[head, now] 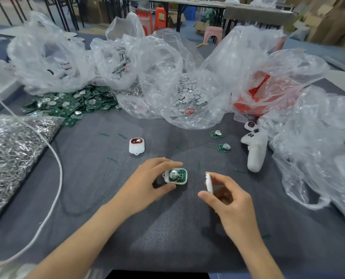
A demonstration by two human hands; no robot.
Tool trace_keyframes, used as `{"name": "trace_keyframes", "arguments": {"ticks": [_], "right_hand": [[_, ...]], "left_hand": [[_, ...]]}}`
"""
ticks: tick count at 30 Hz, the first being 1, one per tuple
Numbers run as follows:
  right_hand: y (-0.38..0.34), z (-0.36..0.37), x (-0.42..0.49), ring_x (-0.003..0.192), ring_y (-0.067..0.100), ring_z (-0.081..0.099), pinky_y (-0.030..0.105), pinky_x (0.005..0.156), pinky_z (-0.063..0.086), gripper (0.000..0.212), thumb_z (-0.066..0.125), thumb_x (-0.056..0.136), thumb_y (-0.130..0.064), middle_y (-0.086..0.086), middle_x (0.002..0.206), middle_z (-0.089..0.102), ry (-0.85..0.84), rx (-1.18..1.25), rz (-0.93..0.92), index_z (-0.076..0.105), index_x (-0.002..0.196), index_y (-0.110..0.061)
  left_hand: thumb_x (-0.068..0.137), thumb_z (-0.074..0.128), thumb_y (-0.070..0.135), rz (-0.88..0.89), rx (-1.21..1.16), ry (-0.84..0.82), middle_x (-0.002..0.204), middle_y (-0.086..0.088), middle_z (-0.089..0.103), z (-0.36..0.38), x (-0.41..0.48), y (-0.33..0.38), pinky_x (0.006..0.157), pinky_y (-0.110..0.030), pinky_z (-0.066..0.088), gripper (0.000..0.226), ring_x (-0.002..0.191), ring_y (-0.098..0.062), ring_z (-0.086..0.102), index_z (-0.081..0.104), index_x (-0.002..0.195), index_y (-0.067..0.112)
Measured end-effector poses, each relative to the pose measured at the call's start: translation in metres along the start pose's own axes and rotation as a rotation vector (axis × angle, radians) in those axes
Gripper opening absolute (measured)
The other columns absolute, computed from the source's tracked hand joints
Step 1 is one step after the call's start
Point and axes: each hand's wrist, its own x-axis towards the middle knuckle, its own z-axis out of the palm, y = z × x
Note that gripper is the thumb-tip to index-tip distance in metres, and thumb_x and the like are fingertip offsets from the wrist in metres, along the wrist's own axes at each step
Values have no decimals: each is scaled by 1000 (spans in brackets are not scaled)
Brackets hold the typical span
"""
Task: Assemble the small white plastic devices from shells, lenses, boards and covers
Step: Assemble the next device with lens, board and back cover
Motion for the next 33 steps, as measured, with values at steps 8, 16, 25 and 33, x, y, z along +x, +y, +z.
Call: {"name": "trace_keyframes", "arguments": {"ticks": [8,16,25,33], "right_hand": [[7,0,0,52,13,53,35,49,51,50,82,69,-22,-9,94,60,-37,-39,-40,66,109,-46],[8,-2,7,56,9,58,21,53,51,59,78,74,-2,-9,96,66,-107,2,-40,65,114,-43],[-19,25,50,83,5,54,12,74,42,49,82,73,-24,-11,97,59,-308,-434,-310,68,118,-17],[-12,34,65,85,-2,49,11,80,36,45,79,77,-25,-10,102,53,-481,-538,-269,67,120,-20]], "left_hand": [[80,77,18,75,25,25,114,6,65,8,5,-14,92,-7,34,22,105,-14,60,73,101,17],[80,77,25,22,-1,16,115,17,61,7,5,-13,94,-13,36,36,108,-6,57,66,113,30],[77,75,20,-81,-108,27,119,27,59,3,-2,-12,98,-13,36,80,115,3,51,28,134,52],[78,76,24,-103,-91,50,110,35,57,4,-2,-15,97,-11,36,76,114,5,51,29,130,55]]}}
